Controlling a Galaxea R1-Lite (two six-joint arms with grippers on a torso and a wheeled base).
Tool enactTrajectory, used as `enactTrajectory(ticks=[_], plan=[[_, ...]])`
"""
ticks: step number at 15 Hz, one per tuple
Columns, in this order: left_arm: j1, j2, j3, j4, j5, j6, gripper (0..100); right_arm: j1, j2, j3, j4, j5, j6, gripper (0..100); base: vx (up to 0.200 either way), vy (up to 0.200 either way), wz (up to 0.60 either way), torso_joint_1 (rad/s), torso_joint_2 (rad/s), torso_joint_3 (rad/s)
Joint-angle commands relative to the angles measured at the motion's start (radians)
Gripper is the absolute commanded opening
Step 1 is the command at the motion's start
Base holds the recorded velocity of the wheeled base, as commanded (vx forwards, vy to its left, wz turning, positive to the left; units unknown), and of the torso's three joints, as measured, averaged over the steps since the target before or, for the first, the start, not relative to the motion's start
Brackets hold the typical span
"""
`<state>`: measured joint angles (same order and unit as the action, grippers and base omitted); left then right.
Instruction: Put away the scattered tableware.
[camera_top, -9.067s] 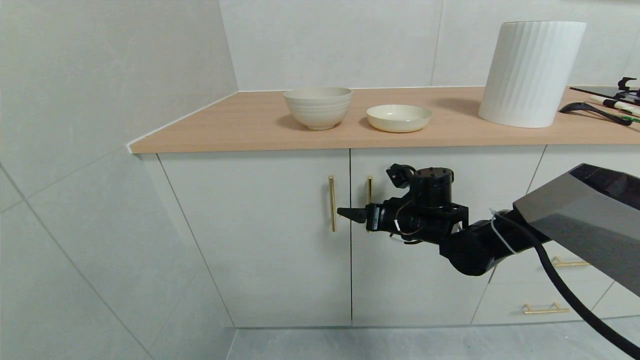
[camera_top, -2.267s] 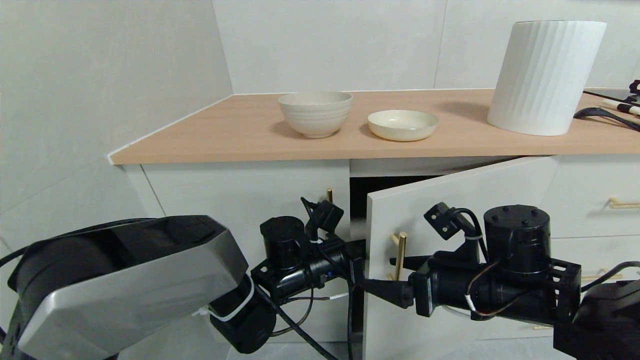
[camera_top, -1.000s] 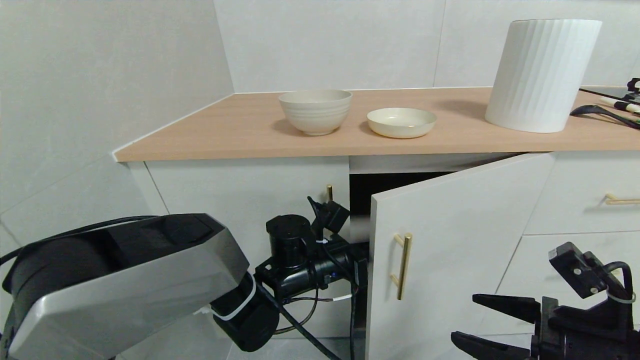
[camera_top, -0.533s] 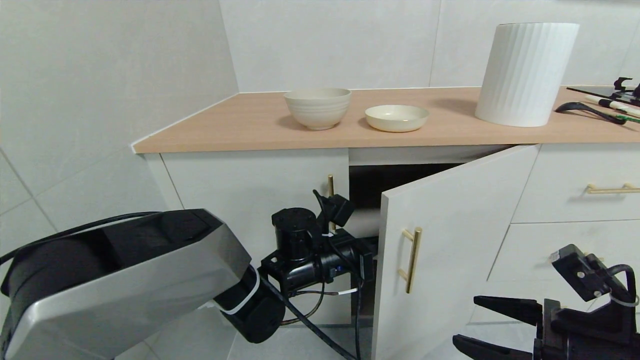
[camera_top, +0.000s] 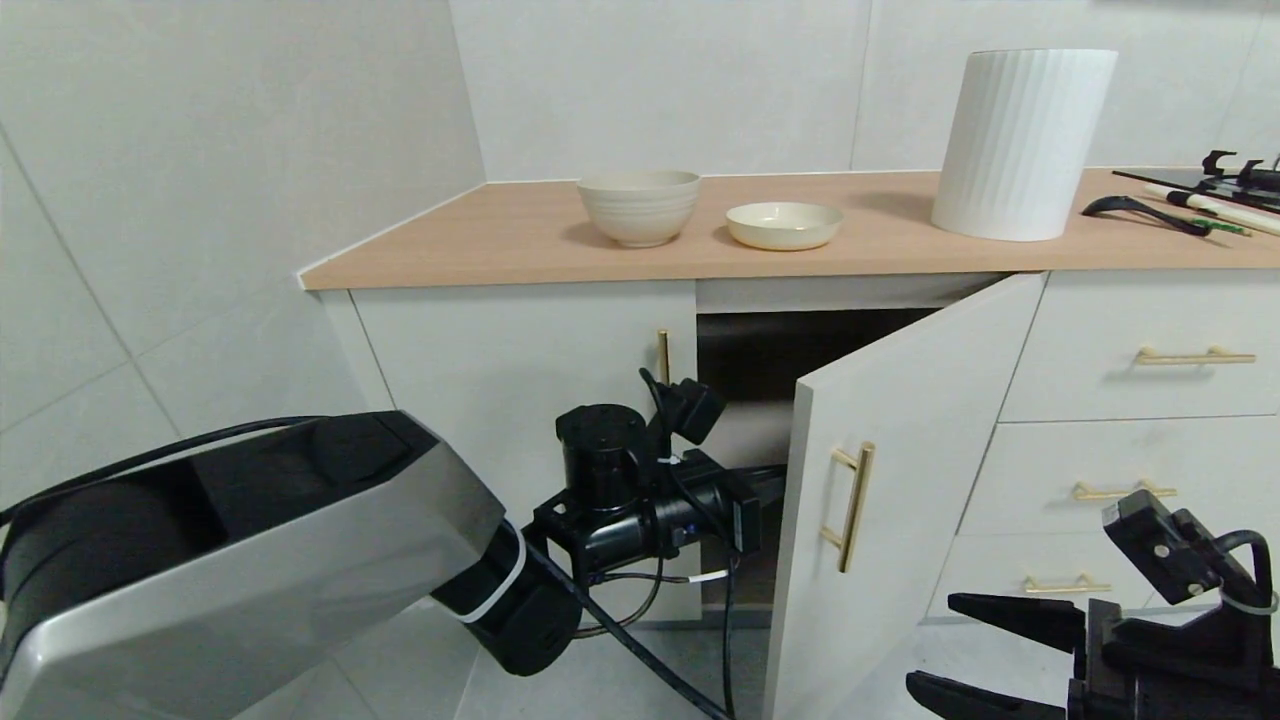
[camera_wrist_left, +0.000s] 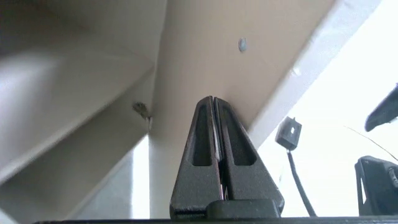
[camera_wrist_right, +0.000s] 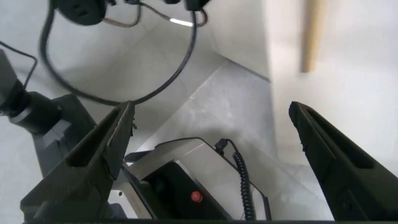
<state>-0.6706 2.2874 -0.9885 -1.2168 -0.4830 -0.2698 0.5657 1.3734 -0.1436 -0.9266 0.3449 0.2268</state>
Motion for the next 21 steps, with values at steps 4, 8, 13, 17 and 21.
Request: enactTrajectory(ticks=[4, 8, 13, 17, 21], plan=[[-0.009, -0.003, -0.036, 0.036, 0.006, 0.000, 0, 0.000, 0.001, 0.004, 0.000, -0.001, 0.000, 100, 0.000, 0.000, 0.00, 0.000, 0.00, 0.000], [-0.017, 0.015, -0.071, 0.054, 0.021, 0.000, 0, 0.000, 0.001, 0.004, 0.000, -0.001, -0.001, 100, -0.150, 0.000, 0.00, 0.003, 0.00, 0.002], [-0.026, 0.049, -0.114, 0.063, 0.043, 0.000, 0, 0.000, 0.003, 0.009, 0.000, -0.001, -0.001, 100, 0.000, 0.000, 0.00, 0.000, 0.00, 0.000], [-0.040, 0.056, -0.151, 0.135, 0.066, 0.003, 0, 0.000, 0.004, 0.009, 0.000, 0.000, -0.001, 100, 0.000, 0.000, 0.00, 0.000, 0.00, 0.000], [-0.089, 0.049, -0.177, 0.171, 0.067, 0.003, 0, 0.000, 0.001, 0.009, -0.001, 0.000, 0.000, 100, 0.000, 0.000, 0.00, 0.000, 0.00, 0.000]])
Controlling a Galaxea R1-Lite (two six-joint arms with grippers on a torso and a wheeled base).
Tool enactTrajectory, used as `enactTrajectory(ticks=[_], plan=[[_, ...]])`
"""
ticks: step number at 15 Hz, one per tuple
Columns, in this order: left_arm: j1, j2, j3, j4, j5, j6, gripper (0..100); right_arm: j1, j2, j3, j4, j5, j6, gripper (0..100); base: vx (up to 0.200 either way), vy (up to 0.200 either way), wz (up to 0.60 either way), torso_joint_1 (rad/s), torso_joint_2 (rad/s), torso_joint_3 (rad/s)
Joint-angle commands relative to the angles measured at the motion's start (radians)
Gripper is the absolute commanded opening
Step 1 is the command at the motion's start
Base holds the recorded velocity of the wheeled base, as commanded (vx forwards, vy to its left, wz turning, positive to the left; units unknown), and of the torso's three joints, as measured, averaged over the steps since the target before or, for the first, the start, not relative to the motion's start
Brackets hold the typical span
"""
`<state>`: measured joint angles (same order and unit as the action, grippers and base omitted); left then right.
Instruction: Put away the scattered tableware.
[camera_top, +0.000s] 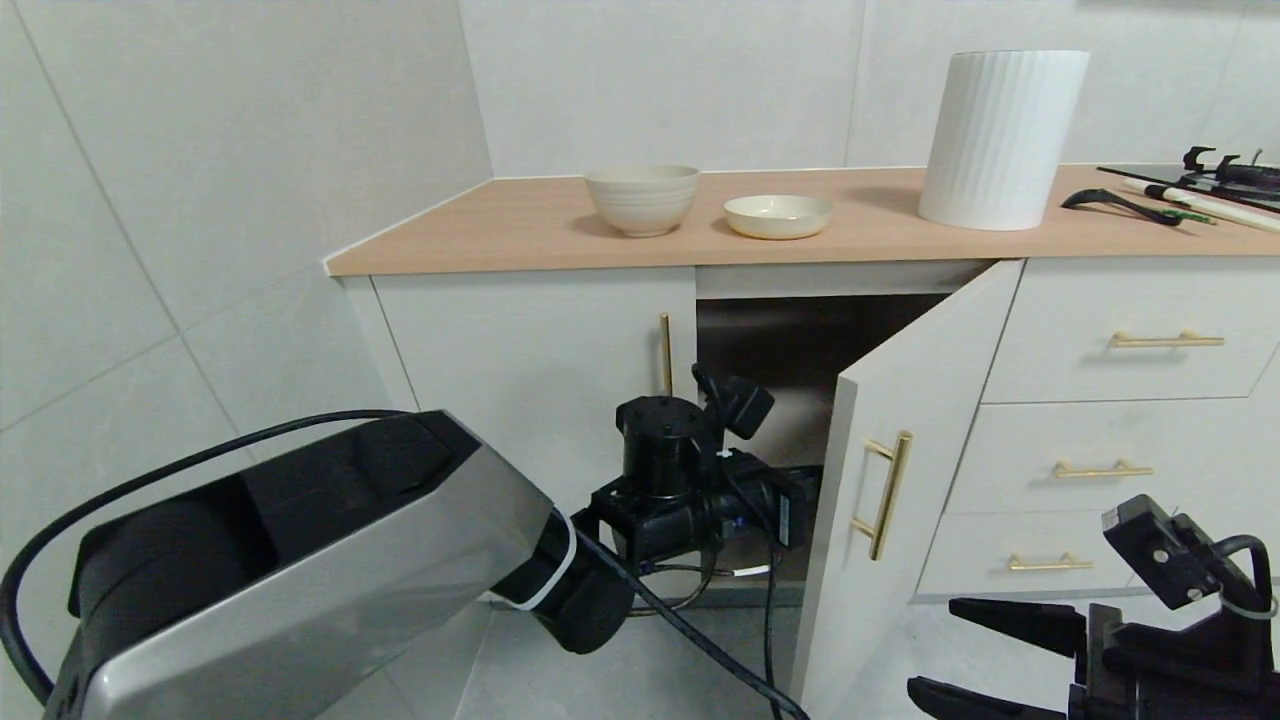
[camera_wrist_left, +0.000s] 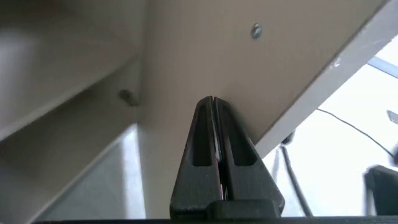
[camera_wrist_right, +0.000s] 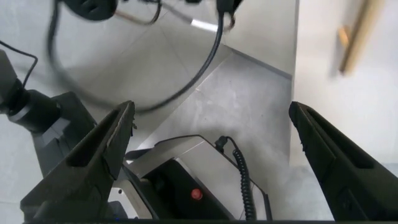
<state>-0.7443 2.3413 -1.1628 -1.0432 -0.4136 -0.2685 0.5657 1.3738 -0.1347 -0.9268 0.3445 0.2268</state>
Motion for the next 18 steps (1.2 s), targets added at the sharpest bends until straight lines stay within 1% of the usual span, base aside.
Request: enactTrajectory(ticks=[1, 2, 3, 4, 5, 6, 7, 8, 9, 10, 11, 12, 13, 14, 15, 16, 17, 18], plan=[[-0.079, -0.062, 0.052, -0.015, -0.022, -0.035, 0, 0.002, -0.006, 0.001, -0.001, 0.004, -0.001, 100, 0.000, 0.000, 0.00, 0.000, 0.00, 0.000], [-0.138, -0.142, 0.123, -0.026, -0.113, -0.136, 0, 0.002, -0.038, 0.001, 0.000, 0.025, 0.000, 100, 0.000, 0.000, 0.00, 0.000, 0.00, 0.000], [-0.164, -0.217, 0.201, -0.064, -0.254, -0.230, 0, 0.003, -0.093, 0.003, 0.002, 0.090, 0.000, 100, 0.000, 0.000, 0.00, 0.000, 0.00, 0.000], [-0.162, -0.254, 0.236, -0.115, -0.381, -0.285, 0, 0.011, -0.144, 0.007, 0.009, 0.176, 0.002, 100, 0.000, 0.000, 0.00, 0.000, 0.00, 0.000], [-0.138, -0.246, 0.232, -0.138, -0.386, -0.293, 0, 0.013, -0.160, 0.010, 0.009, 0.197, 0.002, 100, 0.000, 0.000, 0.00, 0.000, 0.00, 0.000], [-0.116, -0.243, 0.232, -0.141, -0.381, -0.291, 0, 0.014, -0.162, 0.010, 0.011, 0.197, 0.000, 100, 0.000, 0.000, 0.00, 0.000, 0.00, 0.000], [-0.070, -0.244, 0.245, -0.141, -0.376, -0.287, 0, 0.013, -0.156, 0.010, 0.011, 0.197, 0.000, 100, 0.000, 0.000, 0.00, 0.000, 0.00, 0.000], [-0.035, -0.252, 0.275, -0.141, -0.367, -0.265, 0, 0.013, -0.147, 0.010, 0.011, 0.197, 0.000, 100, 0.000, 0.000, 0.00, 0.000, 0.00, 0.000], [0.003, -0.257, 0.291, -0.140, -0.344, -0.222, 0, 0.013, -0.136, 0.009, 0.013, 0.195, 0.000, 100, 0.000, 0.000, 0.00, 0.000, 0.00, 0.000], [0.029, -0.261, 0.304, -0.135, -0.313, -0.186, 0, 0.013, -0.125, 0.004, 0.013, 0.191, -0.001, 100, 0.000, 0.000, 0.00, 0.000, 0.00, 0.000], [0.072, -0.266, 0.310, -0.129, -0.214, -0.118, 0, 0.011, -0.087, -0.016, 0.013, 0.156, -0.003, 100, 0.000, 0.000, 0.00, 0.000, 0.00, 0.000], [0.115, -0.293, 0.321, -0.107, -0.094, -0.044, 0, 0.013, -0.055, -0.039, 0.013, 0.080, -0.004, 100, 0.000, 0.000, 0.00, 0.000, 0.00, 0.000], [0.158, -0.344, 0.339, -0.051, 0.004, 0.018, 0, 0.013, -0.019, -0.072, 0.013, 0.001, -0.015, 100, 0.000, 0.000, 0.00, 0.000, 0.00, 0.000], [0.198, -0.407, 0.365, -0.006, 0.058, 0.063, 0, 0.013, -0.002, -0.095, 0.013, -0.061, -0.021, 100, 0.000, 0.000, 0.00, 0.000, 0.00, 0.000], [0.221, -0.448, 0.380, 0.014, 0.079, 0.086, 0, 0.013, -0.001, -0.111, 0.013, -0.085, -0.021, 100, 0.000, 0.000, 0.00, 0.000, 0.00, 0.000], [0.278, -0.573, 0.440, 0.081, 0.088, 0.123, 0, 0.013, -0.015, -0.152, 0.060, -0.097, -0.023, 100, 0.000, 0.000, 0.00, 0.000, 0.00, 0.000], [0.299, -0.645, 0.468, 0.140, 0.088, 0.132, 0, 0.011, -0.022, -0.183, 0.094, -0.102, -0.023, 100, 0.000, 0.000, 0.00, 0.000, 0.00, 0.000], [0.330, -0.751, 0.497, 0.249, 0.088, 0.137, 0, 0.006, -0.025, -0.227, 0.144, -0.119, -0.029, 100, 0.000, 0.000, 0.00, 0.000, 0.00, 0.000]])
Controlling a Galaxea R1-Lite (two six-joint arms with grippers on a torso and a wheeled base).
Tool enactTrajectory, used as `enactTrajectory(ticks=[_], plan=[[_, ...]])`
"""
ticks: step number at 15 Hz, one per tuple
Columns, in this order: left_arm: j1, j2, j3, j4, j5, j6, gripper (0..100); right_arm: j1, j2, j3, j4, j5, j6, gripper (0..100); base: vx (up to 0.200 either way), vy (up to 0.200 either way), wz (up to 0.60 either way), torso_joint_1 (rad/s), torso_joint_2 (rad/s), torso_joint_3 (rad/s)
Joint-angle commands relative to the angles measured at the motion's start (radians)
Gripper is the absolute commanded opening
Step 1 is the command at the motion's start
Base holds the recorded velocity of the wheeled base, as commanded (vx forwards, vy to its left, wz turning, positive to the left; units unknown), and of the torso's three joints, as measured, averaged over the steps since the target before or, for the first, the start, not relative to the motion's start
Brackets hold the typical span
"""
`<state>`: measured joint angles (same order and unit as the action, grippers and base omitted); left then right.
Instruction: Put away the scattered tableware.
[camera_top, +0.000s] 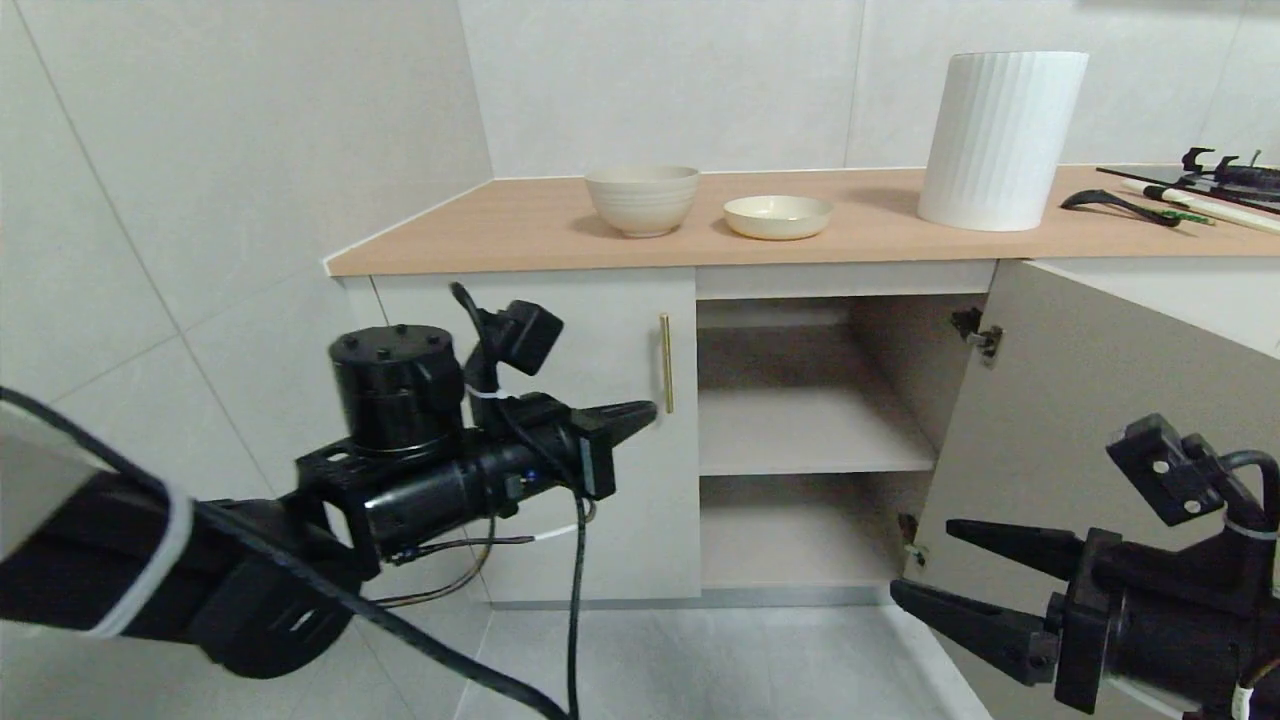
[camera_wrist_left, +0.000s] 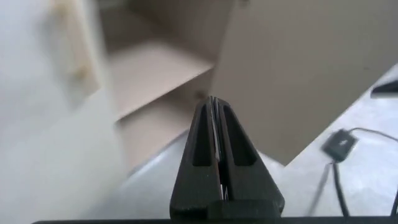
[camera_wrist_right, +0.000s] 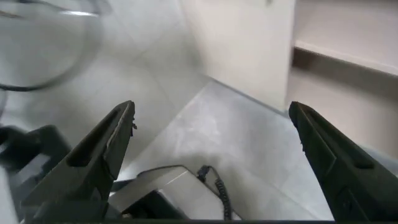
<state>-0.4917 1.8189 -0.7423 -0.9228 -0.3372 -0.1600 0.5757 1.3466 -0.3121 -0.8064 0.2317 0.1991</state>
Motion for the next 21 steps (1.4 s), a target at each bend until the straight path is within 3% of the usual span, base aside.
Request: enactTrajectory(ticks=[1, 2, 3, 5, 7, 10, 11, 14, 17, 21], plan=[[0.117, -0.342, 0.089, 0.275, 0.014, 0.028, 0, -0.014, 0.023, -0.107, 0.069, -0.071, -0.041, 100, 0.000, 0.000, 0.00, 0.000, 0.00, 0.000], [0.139, -0.460, 0.089, 0.436, 0.018, 0.028, 0, -0.030, 0.065, -0.153, 0.078, -0.227, -0.158, 100, 0.000, 0.000, 0.00, 0.000, 0.00, 0.000], [0.157, -0.535, 0.087, 0.535, 0.018, 0.030, 0, -0.031, 0.075, -0.197, 0.092, -0.330, -0.205, 100, 0.000, 0.000, 0.00, 0.000, 0.00, 0.000], [0.173, -0.684, 0.089, 0.702, 0.018, 0.025, 0, -0.031, 0.072, -0.305, 0.159, -0.427, -0.201, 100, 0.000, 0.000, 0.00, 0.000, 0.00, 0.000], [0.173, -0.728, 0.092, 0.742, 0.020, 0.020, 0, -0.031, 0.057, -0.347, 0.210, -0.431, -0.196, 100, 0.000, 0.000, 0.00, 0.000, 0.00, 0.000], [0.185, -0.745, 0.093, 0.743, 0.046, 0.020, 0, -0.036, 0.040, -0.456, 0.411, -0.422, -0.195, 100, 0.000, 0.000, 0.00, 0.000, 0.00, 0.000], [0.190, -0.741, 0.093, 0.743, 0.055, 0.020, 100, -0.036, 0.048, -0.492, 0.461, -0.422, -0.191, 100, 0.000, 0.000, 0.00, 0.000, 0.00, 0.000], [0.203, -0.704, 0.069, 0.733, 0.055, 0.019, 100, -0.037, 0.057, -0.539, 0.516, -0.394, -0.030, 100, 0.000, 0.000, 0.00, 0.000, 0.00, 0.000], [0.222, -0.687, 0.063, 0.713, 0.055, 0.013, 100, -0.036, 0.029, -0.555, 0.627, -0.397, -0.020, 100, 0.000, 0.000, 0.00, 0.000, 0.00, 0.000], [0.219, -0.719, 0.072, 0.711, 0.046, 0.028, 100, -0.033, -0.032, -0.568, 0.707, -0.388, -0.017, 100, 0.000, 0.000, 0.00, 0.000, 0.00, 0.000]])
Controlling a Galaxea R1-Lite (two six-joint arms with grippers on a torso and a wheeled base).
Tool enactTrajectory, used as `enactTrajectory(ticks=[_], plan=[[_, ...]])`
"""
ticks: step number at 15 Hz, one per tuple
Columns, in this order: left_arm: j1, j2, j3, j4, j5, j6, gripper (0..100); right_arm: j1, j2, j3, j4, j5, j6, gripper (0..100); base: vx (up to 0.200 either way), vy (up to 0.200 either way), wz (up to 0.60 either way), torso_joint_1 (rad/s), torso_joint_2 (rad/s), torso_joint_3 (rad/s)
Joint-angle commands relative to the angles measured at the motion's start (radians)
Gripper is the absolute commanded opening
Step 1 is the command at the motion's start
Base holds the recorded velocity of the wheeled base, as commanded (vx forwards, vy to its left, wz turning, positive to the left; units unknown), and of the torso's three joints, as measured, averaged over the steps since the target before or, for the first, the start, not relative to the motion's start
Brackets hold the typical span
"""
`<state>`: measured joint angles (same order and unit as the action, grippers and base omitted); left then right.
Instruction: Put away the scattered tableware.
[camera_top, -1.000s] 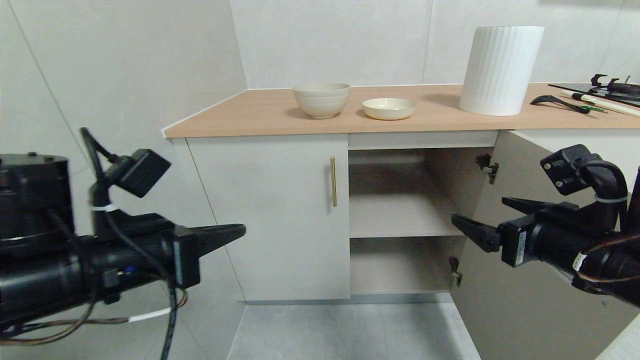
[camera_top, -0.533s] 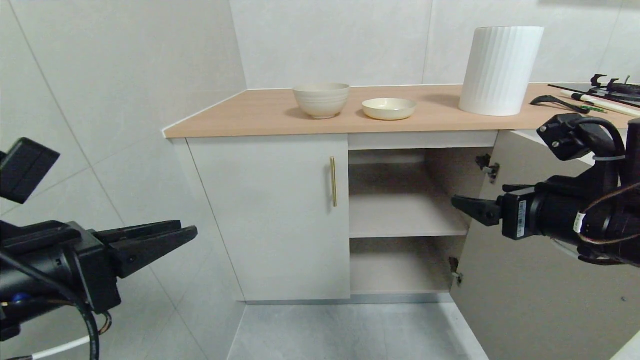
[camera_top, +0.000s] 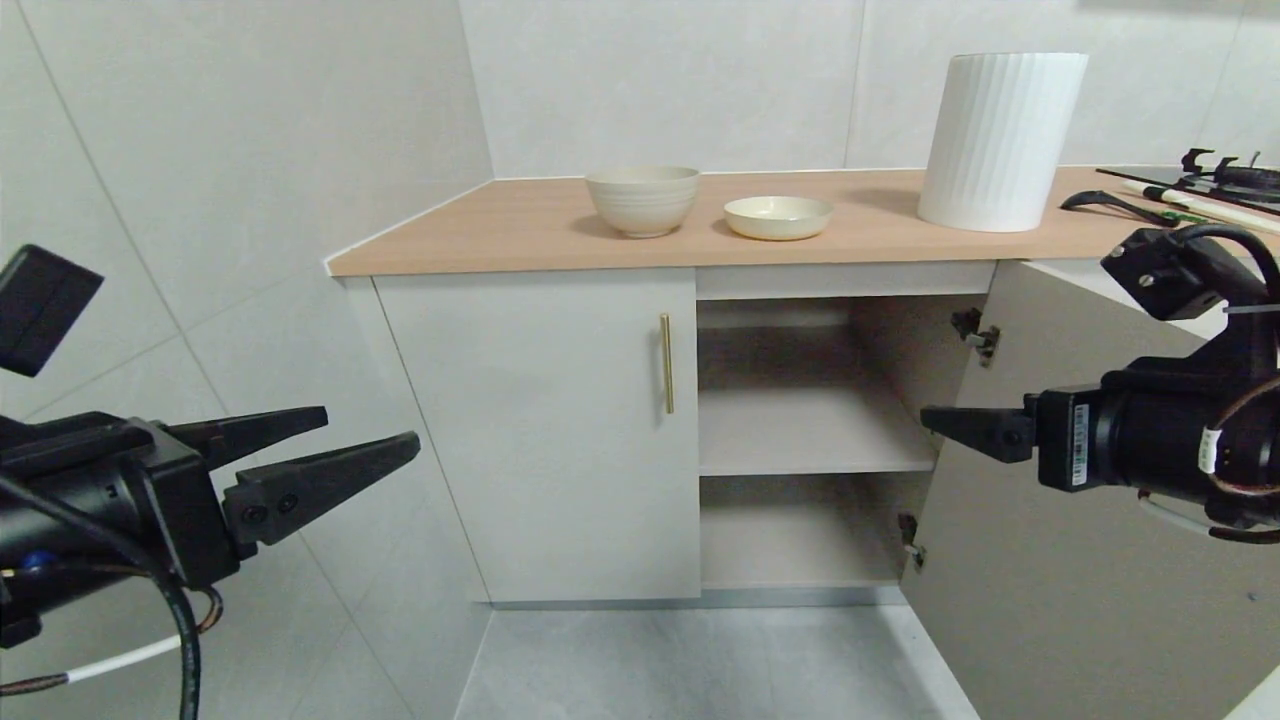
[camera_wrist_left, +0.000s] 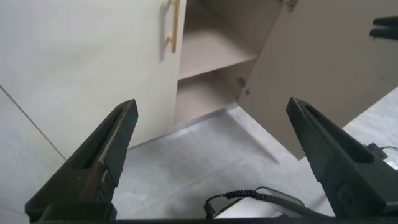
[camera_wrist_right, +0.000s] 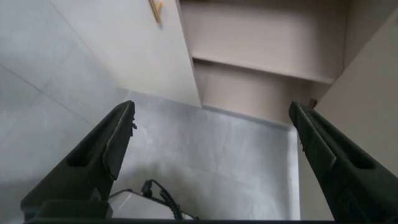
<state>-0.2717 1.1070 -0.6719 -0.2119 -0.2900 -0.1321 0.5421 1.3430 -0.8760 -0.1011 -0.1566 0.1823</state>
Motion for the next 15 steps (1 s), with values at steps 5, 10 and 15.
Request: enactTrajectory(ticks=[5, 10, 15], plan=[[-0.003, -0.003, 0.003, 0.008, -0.003, 0.014, 100, 0.002, -0.028, -0.003, 0.004, 0.000, -0.001, 100, 0.080, 0.000, 0.00, 0.001, 0.00, 0.001], [-0.003, 0.002, 0.002, 0.006, -0.003, 0.014, 100, 0.002, -0.041, -0.006, 0.037, 0.002, 0.000, 100, 0.200, 0.000, 0.00, 0.005, 0.00, 0.000], [-0.003, 0.016, 0.002, 0.006, -0.003, 0.012, 100, 0.001, -0.079, 0.002, 0.052, 0.081, 0.002, 100, 0.200, 0.000, 0.00, 0.002, 0.00, 0.000]])
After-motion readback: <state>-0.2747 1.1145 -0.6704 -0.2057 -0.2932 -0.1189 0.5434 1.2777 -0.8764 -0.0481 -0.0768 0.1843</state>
